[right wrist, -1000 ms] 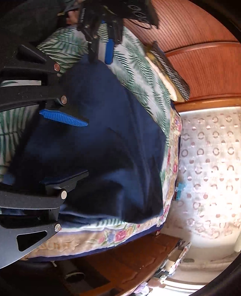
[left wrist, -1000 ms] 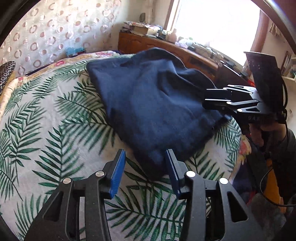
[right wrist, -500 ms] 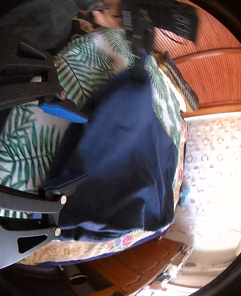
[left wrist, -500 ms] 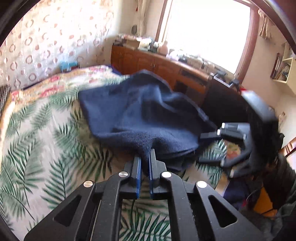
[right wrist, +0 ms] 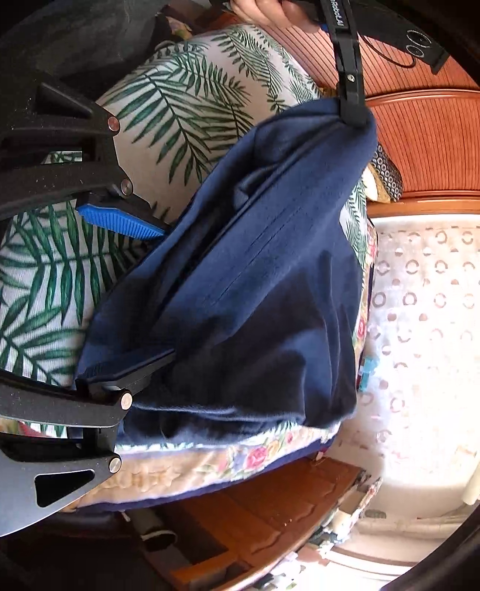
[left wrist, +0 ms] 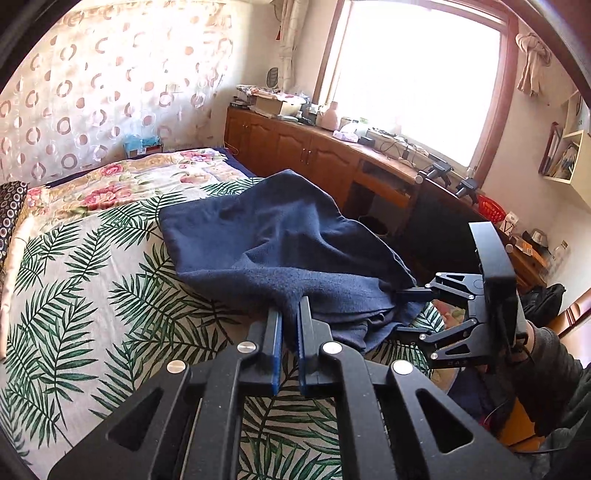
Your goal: Fold small clothes
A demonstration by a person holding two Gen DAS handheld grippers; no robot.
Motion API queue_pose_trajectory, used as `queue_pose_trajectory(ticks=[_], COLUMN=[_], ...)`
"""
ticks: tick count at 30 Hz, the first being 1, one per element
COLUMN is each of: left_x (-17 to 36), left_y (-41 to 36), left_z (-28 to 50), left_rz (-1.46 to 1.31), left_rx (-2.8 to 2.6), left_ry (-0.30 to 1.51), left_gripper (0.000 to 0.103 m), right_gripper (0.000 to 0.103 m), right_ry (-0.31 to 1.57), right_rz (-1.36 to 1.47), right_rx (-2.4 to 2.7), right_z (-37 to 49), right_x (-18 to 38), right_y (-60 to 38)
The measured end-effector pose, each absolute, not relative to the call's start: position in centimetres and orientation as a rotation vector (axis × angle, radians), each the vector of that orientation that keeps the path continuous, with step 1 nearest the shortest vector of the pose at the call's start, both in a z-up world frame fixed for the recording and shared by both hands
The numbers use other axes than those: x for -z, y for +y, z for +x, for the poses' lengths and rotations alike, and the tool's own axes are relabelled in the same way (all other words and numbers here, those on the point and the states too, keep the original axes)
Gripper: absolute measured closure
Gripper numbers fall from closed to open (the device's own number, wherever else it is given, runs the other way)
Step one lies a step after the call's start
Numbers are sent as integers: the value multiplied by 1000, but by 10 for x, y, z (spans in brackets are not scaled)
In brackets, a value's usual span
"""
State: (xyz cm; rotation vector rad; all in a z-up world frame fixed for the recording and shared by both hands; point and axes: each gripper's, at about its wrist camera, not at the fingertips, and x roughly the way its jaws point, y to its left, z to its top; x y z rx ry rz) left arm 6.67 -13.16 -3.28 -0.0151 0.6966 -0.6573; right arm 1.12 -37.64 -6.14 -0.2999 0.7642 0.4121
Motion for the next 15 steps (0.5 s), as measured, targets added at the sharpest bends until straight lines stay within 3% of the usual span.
queue_pose_trajectory(ticks=[5,7,9,15], left_x=[35,35,35,20], left_y=[-128,-127,-126,-118], left_z=[67,68,68,81], left_rz=[-18,-22,-26,-28], left_rx=[648,646,645,623], left_ry=[695,696,695,660], left_gripper=[96,96,96,96], right_gripper=[45,62,96,97], right_ry=[751,745,742,606], right_rz=[-343,-334,-318,-264], right_rx=[-395,-389,-404,-400], right_z=[12,16,19,34], right_x=[67,66,63,20], right_y=[-370,-374,-379,-383])
